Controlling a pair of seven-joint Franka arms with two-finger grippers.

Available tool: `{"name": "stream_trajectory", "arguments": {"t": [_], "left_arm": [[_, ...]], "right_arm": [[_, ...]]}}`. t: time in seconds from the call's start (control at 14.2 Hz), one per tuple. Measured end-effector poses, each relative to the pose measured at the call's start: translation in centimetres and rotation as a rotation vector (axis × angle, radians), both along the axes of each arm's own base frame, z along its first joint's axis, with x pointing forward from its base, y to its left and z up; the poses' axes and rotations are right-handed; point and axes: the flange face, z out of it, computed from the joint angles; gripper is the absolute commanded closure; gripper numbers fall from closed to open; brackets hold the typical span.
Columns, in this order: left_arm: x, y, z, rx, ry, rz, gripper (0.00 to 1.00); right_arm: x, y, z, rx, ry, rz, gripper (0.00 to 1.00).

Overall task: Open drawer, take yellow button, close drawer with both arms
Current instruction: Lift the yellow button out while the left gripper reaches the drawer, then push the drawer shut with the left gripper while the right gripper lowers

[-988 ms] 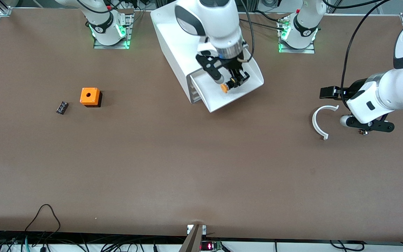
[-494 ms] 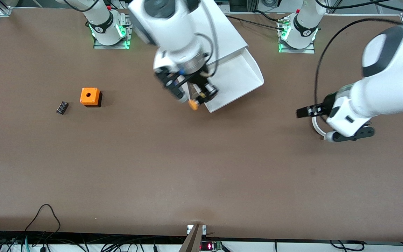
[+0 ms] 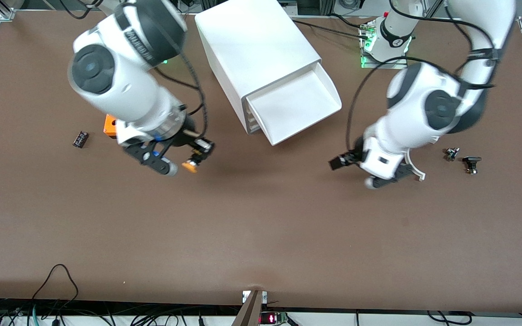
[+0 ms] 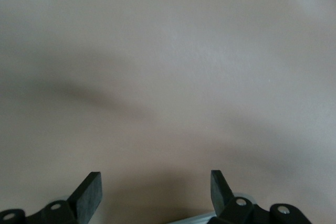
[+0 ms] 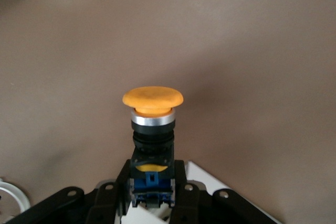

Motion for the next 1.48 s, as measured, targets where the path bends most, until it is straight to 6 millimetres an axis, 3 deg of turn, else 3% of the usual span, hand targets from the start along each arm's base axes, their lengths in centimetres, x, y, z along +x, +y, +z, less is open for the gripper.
{"name": "stream_trajectory", "arguments": {"t": [0.28,0.56,1.13,1.48], "left_arm": [[-3.5,-3.8,-1.7,0.036,0.054,0.041,0.06],[-6.5,-6.4,-2.3,0.058,0.068,0.035,0.04],[-10.5,-10.4,-2.8,0.074,0.090,0.005,0.02],[-14.2,-13.8,-3.2,0.076,0.118,-0.047,0.02]], "right_arm": [[3.1,-8.2,-2.8,-0.057,-0.004,0.181,1.00],[4.6,-13.9,-6.7,-0.168,0.023,0.298,1.00],[6.5,-26.3,-18.2,-0.166,0.028,0.422,1.00],[6.3,-31.1,-24.9,-0.152,0.043,0.429,1.00]]}}
